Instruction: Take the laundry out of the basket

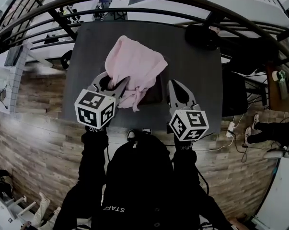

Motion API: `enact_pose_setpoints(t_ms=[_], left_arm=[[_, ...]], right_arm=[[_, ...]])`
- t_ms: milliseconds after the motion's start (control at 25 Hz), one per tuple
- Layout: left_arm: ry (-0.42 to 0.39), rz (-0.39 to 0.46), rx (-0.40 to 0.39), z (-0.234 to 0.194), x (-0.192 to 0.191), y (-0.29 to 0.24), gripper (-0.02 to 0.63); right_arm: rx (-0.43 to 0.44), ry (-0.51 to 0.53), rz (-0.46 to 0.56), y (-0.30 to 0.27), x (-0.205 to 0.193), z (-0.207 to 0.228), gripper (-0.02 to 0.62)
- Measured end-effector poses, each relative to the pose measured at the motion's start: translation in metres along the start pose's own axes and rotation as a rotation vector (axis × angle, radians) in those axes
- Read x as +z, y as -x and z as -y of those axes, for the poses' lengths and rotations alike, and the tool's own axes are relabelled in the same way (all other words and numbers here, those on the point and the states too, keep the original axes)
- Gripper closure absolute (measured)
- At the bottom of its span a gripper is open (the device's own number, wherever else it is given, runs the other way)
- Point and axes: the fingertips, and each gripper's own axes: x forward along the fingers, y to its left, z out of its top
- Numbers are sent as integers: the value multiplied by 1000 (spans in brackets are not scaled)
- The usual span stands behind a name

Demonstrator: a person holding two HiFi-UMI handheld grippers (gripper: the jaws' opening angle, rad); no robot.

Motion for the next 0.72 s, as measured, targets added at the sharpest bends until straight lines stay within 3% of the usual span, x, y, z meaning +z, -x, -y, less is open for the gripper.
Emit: enact_pose_setpoints(t_ms=[480,720], left_arm=[[-6,307,175,10,55,50,477],[-19,400,219,14,73,66,479]], right_arm=[[19,90,101,7,47,-31,580],[8,129,146,6,66,-46,580]])
